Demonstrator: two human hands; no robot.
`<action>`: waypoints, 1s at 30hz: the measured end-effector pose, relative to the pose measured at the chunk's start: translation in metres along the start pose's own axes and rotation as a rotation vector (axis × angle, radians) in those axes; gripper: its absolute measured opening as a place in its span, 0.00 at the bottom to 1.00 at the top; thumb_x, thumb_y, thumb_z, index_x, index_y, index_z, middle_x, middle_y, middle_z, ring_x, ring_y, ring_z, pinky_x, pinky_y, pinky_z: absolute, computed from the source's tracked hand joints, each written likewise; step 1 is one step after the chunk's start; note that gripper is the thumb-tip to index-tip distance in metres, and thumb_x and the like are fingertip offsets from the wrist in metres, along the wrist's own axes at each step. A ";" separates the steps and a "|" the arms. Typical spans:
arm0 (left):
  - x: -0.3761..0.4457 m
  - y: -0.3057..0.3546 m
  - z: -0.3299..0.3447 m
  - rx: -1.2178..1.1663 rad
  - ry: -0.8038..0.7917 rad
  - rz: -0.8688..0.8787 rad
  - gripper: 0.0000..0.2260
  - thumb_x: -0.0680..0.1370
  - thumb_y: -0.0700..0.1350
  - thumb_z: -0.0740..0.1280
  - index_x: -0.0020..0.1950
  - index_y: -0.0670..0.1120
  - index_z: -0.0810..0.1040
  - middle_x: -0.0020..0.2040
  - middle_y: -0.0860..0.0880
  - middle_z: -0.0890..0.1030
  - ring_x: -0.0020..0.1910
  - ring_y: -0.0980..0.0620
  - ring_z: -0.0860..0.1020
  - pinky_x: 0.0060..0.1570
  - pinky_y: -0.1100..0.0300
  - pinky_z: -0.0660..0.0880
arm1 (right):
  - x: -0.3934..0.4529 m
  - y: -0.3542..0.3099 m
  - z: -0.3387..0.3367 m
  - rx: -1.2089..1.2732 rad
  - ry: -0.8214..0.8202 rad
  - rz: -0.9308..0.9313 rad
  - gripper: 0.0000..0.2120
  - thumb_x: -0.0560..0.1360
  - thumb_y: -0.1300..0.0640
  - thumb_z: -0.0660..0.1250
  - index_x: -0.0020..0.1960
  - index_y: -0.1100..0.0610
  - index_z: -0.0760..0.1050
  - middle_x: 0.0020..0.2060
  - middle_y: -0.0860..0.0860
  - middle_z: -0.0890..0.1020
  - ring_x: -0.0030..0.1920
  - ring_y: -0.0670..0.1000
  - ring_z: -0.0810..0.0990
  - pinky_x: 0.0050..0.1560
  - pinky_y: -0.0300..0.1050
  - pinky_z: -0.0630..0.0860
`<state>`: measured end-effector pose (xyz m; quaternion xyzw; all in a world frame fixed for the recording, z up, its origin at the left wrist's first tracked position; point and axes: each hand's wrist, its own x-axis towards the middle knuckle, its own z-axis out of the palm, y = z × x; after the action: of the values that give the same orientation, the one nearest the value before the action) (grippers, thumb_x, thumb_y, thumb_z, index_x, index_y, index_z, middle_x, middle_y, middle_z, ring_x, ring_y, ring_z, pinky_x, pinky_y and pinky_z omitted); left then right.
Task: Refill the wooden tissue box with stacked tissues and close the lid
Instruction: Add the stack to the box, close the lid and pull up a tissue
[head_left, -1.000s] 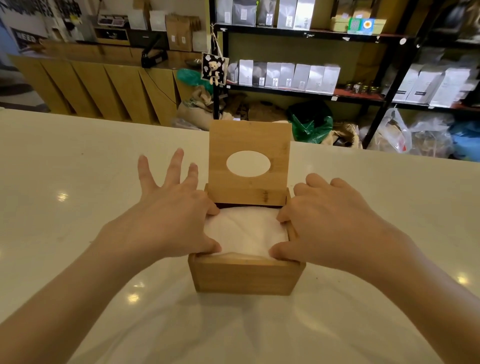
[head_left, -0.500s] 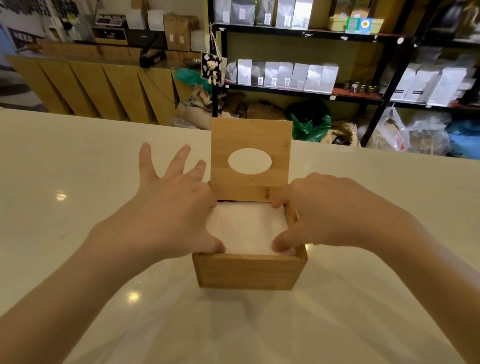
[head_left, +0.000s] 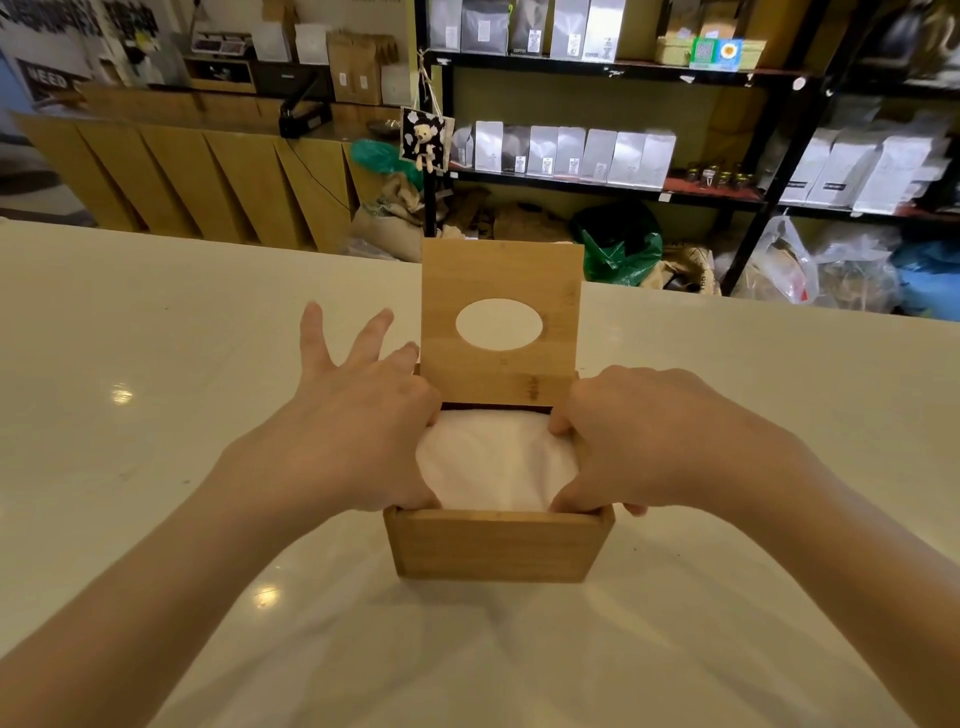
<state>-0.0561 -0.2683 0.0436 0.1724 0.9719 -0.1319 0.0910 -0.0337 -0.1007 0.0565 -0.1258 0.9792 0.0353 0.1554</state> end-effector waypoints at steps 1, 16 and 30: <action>0.000 0.000 -0.001 -0.007 -0.007 0.003 0.23 0.68 0.59 0.68 0.62 0.56 0.72 0.75 0.50 0.57 0.75 0.43 0.38 0.64 0.30 0.32 | 0.000 0.001 0.000 -0.004 0.002 -0.006 0.19 0.68 0.44 0.67 0.56 0.52 0.73 0.24 0.46 0.78 0.36 0.45 0.79 0.31 0.41 0.66; 0.004 -0.005 0.007 -0.327 0.062 0.015 0.25 0.69 0.63 0.65 0.65 0.63 0.68 0.77 0.51 0.53 0.76 0.48 0.45 0.73 0.44 0.49 | 0.009 0.010 0.004 0.066 0.305 -0.148 0.21 0.71 0.38 0.62 0.62 0.41 0.72 0.38 0.41 0.71 0.41 0.45 0.68 0.38 0.41 0.65; -0.001 -0.006 0.013 -0.305 0.106 0.034 0.19 0.75 0.60 0.56 0.65 0.60 0.69 0.77 0.52 0.53 0.76 0.50 0.43 0.73 0.45 0.45 | 0.001 0.017 0.005 0.024 0.430 -0.181 0.15 0.74 0.40 0.58 0.55 0.44 0.76 0.47 0.46 0.76 0.48 0.47 0.69 0.43 0.43 0.71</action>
<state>-0.0553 -0.2780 0.0330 0.1798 0.9810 0.0281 0.0671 -0.0371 -0.0839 0.0516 -0.2157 0.9748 -0.0181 -0.0531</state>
